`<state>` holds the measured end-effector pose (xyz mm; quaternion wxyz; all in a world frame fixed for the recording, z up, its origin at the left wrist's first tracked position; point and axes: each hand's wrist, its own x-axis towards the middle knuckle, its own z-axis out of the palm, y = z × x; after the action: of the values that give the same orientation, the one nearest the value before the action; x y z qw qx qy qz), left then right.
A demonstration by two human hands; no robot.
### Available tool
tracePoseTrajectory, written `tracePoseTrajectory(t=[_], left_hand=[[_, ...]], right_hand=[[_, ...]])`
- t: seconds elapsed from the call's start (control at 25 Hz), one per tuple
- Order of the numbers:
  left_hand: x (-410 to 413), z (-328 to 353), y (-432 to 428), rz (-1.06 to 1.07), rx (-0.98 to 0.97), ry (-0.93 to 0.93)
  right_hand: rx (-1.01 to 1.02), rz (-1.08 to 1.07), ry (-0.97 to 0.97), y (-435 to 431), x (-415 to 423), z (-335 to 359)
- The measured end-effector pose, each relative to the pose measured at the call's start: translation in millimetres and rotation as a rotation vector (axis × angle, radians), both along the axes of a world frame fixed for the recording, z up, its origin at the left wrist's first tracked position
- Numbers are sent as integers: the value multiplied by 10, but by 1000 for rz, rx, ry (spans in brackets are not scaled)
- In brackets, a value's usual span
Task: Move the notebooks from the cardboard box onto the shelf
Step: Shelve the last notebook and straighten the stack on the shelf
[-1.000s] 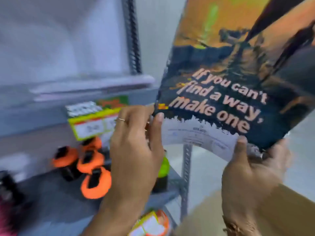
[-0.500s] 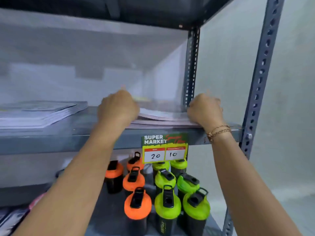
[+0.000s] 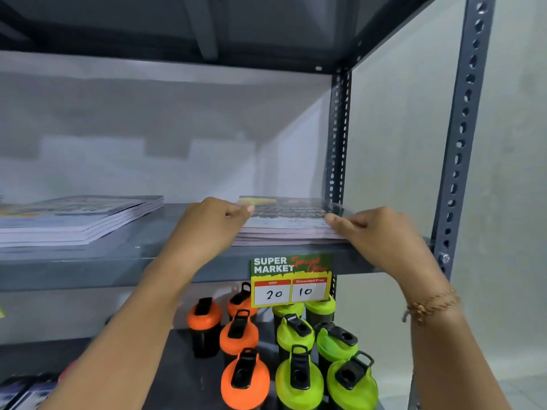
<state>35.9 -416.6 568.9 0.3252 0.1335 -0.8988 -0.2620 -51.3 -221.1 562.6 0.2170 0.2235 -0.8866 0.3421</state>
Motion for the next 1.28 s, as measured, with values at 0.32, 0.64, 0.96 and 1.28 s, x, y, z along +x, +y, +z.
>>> tracePoseTrajectory(t=[0.32, 0.64, 0.96, 1.28], left_hand=[[19, -2, 1, -106, -89, -10], [-1, -65, -54, -48, -66, 46], [-23, -61, -29, 11, -27, 58], [-31, -77, 8, 44, -23, 120]], right_hand=[[-109, 89, 48, 186, 47, -38], [-149, 44, 90, 223, -19, -103], [-120, 69, 61, 248, -163, -82], [-110, 116, 48, 237, -237, -67]])
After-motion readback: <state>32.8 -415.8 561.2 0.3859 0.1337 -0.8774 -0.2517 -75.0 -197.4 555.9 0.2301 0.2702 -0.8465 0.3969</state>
